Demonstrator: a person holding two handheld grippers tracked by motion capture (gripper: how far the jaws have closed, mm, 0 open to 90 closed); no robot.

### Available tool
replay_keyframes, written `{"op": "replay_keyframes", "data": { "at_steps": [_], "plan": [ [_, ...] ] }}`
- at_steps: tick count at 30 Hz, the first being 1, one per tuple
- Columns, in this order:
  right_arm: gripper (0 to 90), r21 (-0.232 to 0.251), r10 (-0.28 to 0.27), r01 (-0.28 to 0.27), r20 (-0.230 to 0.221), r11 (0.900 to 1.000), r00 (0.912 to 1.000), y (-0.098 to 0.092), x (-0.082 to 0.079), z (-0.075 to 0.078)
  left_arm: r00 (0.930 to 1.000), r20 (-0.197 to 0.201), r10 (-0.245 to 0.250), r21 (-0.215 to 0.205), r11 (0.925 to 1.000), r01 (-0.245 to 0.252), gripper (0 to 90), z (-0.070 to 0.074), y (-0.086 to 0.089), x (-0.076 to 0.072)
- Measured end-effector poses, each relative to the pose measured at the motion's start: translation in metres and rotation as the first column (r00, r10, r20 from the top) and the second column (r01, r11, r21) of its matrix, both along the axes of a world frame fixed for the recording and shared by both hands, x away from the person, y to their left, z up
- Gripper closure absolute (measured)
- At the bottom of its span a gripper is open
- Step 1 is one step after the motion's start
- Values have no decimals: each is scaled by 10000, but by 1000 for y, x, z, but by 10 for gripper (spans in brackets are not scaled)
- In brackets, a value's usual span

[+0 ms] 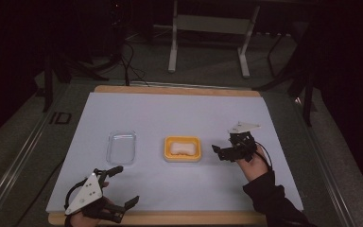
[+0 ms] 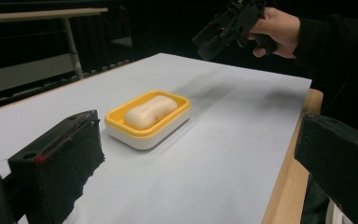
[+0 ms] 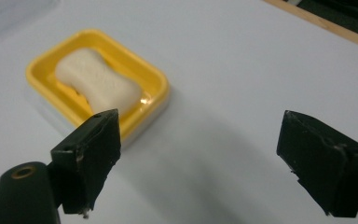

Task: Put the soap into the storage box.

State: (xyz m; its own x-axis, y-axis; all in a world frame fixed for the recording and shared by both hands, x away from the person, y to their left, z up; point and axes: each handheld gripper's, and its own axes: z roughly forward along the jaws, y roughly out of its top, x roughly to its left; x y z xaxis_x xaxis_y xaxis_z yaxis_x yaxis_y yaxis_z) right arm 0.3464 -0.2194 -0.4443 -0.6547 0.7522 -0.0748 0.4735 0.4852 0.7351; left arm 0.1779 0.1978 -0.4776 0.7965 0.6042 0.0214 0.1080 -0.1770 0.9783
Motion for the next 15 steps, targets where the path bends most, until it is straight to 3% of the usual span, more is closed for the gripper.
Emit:
{"op": "replay_keyframes", "data": {
  "at_steps": [6,12,15],
  "plan": [
    [132,350,-321,313,222,9989,9992,-11,-15,-6,10000,-48,15,50,10000,-15,11,0,-1,2],
    [132,166,-301,300,75,9994,9995,-14,-25,-15,10000,-52,-18,125,9999,18,11,0,-3,3],
    [131,327,-430,428,28,9985,9991,-18,-30,-19,9999,-33,-100,153,9998,100,11,0,-4,2]
  ]
}}
